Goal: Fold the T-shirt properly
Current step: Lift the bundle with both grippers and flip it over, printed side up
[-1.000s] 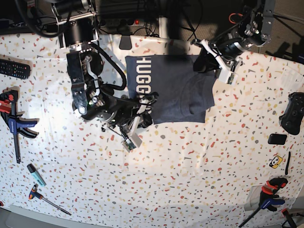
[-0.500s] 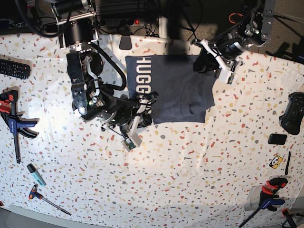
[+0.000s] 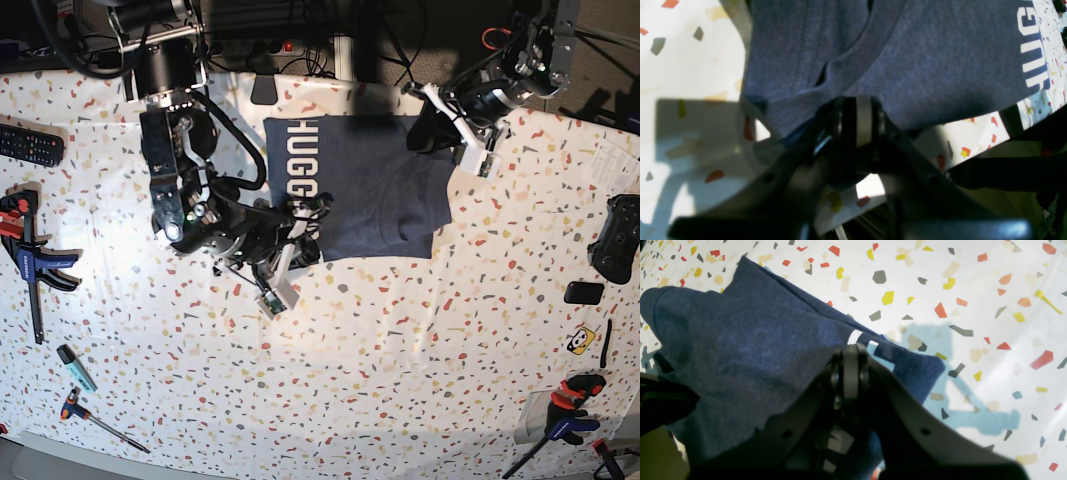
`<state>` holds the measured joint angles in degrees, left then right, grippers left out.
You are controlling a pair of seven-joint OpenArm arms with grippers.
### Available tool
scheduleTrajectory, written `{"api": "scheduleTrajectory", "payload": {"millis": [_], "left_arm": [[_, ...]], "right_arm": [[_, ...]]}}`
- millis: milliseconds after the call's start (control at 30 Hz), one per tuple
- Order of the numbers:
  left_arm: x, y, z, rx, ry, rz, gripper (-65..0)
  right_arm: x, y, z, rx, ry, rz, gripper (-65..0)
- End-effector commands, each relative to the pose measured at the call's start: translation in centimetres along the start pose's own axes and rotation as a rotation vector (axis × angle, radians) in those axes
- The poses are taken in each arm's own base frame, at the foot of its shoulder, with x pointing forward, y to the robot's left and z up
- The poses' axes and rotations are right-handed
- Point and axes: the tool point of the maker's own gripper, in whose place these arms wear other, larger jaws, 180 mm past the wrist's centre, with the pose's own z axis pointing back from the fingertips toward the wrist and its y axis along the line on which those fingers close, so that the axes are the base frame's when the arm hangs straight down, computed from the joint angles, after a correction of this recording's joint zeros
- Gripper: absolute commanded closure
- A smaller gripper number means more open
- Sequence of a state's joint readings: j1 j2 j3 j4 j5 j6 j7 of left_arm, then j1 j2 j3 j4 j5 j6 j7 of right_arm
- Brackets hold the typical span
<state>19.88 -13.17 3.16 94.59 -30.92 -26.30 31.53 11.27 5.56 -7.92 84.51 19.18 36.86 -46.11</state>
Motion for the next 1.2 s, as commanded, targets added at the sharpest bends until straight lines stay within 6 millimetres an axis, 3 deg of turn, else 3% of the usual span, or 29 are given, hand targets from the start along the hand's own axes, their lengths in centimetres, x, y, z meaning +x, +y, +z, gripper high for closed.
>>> {"api": "scheduleTrajectory", "payload": {"millis": [0,167,367,567,767,1033,1167], "left_arm": [[0.9,-0.2,0.1,-0.011,-0.035,-0.006,-4.7],[1.0,-0.1,0.1,-0.006,-0.038,-0.017,-4.7],[1.1,1.2,0.2,0.066,-0.042,-0.059,-4.7],[3.0,2.7,0.1,0.147,-0.101,-0.109,-4.7],[6.2,3.1,-0.6,0.149,-0.157,-0.152,-4.7],[6.8,5.7,-4.5,0.170,-0.135,-0.078,-4.7],[8.4,5.6,-6.5,0.125,-0.146,-0.075,-4.7]], "right_arm": [[2.1,-0.2,0.3,-0.001,-0.056,0.018,0.0],[1.7,-0.6,0.3,-0.024,-0.034,0.037,0.0],[-0.5,-1.5,0.8,-0.053,0.022,0.048,0.0],[-3.6,-1.9,1.4,-0.060,0.084,0.040,0.0],[-6.5,-1.9,2.3,-0.064,0.137,0.036,0.0],[-7.4,-0.8,4.5,-0.081,0.101,0.039,0.0],[-8.1,0.3,4.8,-0.067,0.093,0.029,0.0]]}}
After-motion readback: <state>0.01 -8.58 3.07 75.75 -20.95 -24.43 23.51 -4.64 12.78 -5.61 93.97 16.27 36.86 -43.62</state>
